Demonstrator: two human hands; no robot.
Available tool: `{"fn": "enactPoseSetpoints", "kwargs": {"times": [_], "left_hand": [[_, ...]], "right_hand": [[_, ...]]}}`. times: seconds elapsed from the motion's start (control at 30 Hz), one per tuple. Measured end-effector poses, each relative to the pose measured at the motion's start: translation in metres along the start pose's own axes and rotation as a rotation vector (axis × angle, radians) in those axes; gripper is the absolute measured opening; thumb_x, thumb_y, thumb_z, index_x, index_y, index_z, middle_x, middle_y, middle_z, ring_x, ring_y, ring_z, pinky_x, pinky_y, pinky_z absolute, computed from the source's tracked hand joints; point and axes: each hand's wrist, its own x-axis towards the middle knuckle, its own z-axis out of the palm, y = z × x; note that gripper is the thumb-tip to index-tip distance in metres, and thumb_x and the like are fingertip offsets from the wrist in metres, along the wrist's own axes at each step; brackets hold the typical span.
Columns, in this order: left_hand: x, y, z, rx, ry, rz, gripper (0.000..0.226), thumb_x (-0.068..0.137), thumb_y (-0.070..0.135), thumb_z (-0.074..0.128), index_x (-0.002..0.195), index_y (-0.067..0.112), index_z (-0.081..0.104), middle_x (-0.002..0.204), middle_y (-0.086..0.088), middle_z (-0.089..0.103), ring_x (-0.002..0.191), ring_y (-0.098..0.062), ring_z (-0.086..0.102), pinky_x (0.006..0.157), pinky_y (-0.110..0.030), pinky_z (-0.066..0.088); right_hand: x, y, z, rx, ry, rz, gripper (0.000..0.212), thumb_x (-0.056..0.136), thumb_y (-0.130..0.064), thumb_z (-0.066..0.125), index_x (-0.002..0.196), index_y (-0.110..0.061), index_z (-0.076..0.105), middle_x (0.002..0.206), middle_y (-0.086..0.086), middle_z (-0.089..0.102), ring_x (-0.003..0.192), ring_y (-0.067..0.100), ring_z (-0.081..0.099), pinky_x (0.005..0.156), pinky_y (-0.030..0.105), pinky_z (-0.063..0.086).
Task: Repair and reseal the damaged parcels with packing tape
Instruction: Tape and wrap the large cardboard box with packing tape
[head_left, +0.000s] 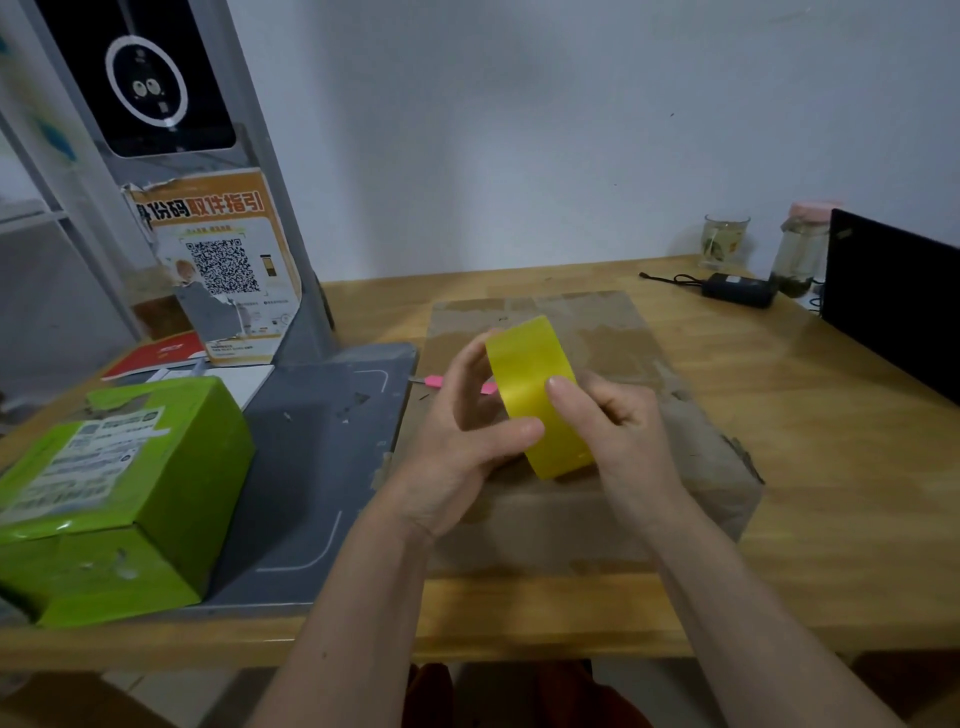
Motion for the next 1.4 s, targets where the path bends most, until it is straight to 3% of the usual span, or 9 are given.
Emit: {"fn": "enactPoseSetpoints", "kwargs": {"times": [0.07, 0.17, 0.37, 0.53, 0.63, 0.77, 0.97, 1.13, 1.4], "left_hand": [[-0.001, -0.003, 0.001, 0.032, 0.004, 0.044, 0.104, 0.052, 0.029, 0.095, 0.142, 0.026, 0.042, 0.14, -0.014, 0.051, 0.124, -0.032, 0.053, 0.09, -0.039, 0.051], [-0.002, -0.004, 0.003, -0.004, 0.031, 0.081, 0.093, 0.059, 0.02, 0.088, 0.141, 0.023, 0.042, 0.133, -0.012, 0.056, 0.117, -0.029, 0.056, 0.088, -0.037, 0.052], [-0.001, 0.001, 0.006, -0.038, 0.04, -0.024, 0.09, 0.065, 0.057, 0.081, 0.136, 0.01, 0.051, 0.123, -0.015, 0.063, 0.11, -0.029, 0.06, 0.093, -0.046, 0.048], [0.0, -0.002, 0.0, -0.034, 0.071, 0.051, 0.11, 0.054, 0.033, 0.094, 0.146, 0.02, 0.037, 0.144, -0.018, 0.046, 0.13, -0.035, 0.048, 0.098, -0.045, 0.049], [0.001, -0.007, 0.001, 0.029, 0.121, 0.117, 0.115, 0.049, 0.028, 0.097, 0.146, 0.024, 0.036, 0.145, -0.009, 0.047, 0.135, -0.029, 0.044, 0.105, -0.047, 0.044], [0.001, -0.009, 0.003, 0.101, 0.146, 0.16, 0.107, 0.056, 0.013, 0.087, 0.147, 0.032, 0.034, 0.144, -0.004, 0.049, 0.132, -0.02, 0.048, 0.094, -0.031, 0.05], [0.0, -0.011, 0.005, 0.168, 0.191, 0.104, 0.107, 0.045, 0.046, 0.095, 0.138, 0.047, 0.042, 0.137, -0.004, 0.054, 0.124, -0.021, 0.056, 0.098, -0.042, 0.051], [0.0, -0.012, 0.008, 0.142, 0.265, 0.107, 0.097, 0.05, 0.054, 0.09, 0.135, 0.047, 0.045, 0.137, -0.009, 0.053, 0.124, -0.029, 0.056, 0.099, -0.055, 0.048], [0.002, -0.01, 0.012, 0.106, 0.301, 0.116, 0.088, 0.061, 0.048, 0.08, 0.139, 0.034, 0.042, 0.124, -0.005, 0.06, 0.115, -0.025, 0.06, 0.086, -0.036, 0.052]], "right_hand": [[-0.001, -0.001, -0.001, 0.027, 0.006, 0.016, 0.066, 0.078, -0.052, 0.066, 0.074, 0.014, 0.061, 0.07, 0.029, 0.057, 0.06, 0.026, 0.05, 0.055, 0.03, 0.042], [-0.002, 0.001, -0.002, -0.001, -0.023, 0.013, 0.034, 0.083, -0.037, 0.062, 0.086, -0.004, 0.071, 0.081, 0.011, 0.067, 0.075, 0.021, 0.06, 0.066, 0.027, 0.047], [-0.001, 0.003, 0.002, -0.026, -0.069, -0.091, 0.016, 0.085, -0.028, 0.061, 0.091, -0.016, 0.071, 0.112, 0.0, 0.064, 0.106, 0.017, 0.061, 0.085, 0.024, 0.045], [0.0, 0.006, 0.001, -0.049, -0.039, -0.049, 0.032, 0.085, -0.031, 0.061, 0.091, -0.001, 0.07, 0.092, 0.012, 0.069, 0.086, 0.025, 0.064, 0.073, 0.033, 0.051], [0.0, 0.002, 0.002, -0.002, -0.031, 0.012, 0.022, 0.084, -0.032, 0.061, 0.084, -0.012, 0.071, 0.078, -0.002, 0.071, 0.074, 0.009, 0.063, 0.066, 0.021, 0.049], [0.001, -0.001, 0.004, 0.06, -0.018, 0.085, 0.022, 0.083, -0.03, 0.067, 0.084, -0.008, 0.07, 0.076, 0.004, 0.071, 0.071, 0.01, 0.064, 0.063, 0.022, 0.051], [-0.001, -0.004, 0.005, 0.087, -0.037, 0.117, 0.024, 0.097, -0.027, 0.048, 0.093, -0.012, 0.067, 0.08, -0.006, 0.071, 0.076, 0.006, 0.065, 0.067, 0.019, 0.05], [-0.003, -0.002, 0.006, 0.093, -0.044, 0.11, 0.036, 0.101, -0.024, 0.034, 0.091, -0.018, 0.068, 0.082, -0.009, 0.072, 0.078, 0.003, 0.066, 0.071, 0.016, 0.05], [-0.004, -0.005, 0.006, 0.082, -0.104, 0.089, 0.032, 0.094, -0.024, 0.034, 0.093, -0.019, 0.066, 0.083, -0.015, 0.072, 0.079, -0.001, 0.066, 0.07, 0.012, 0.048]]}}
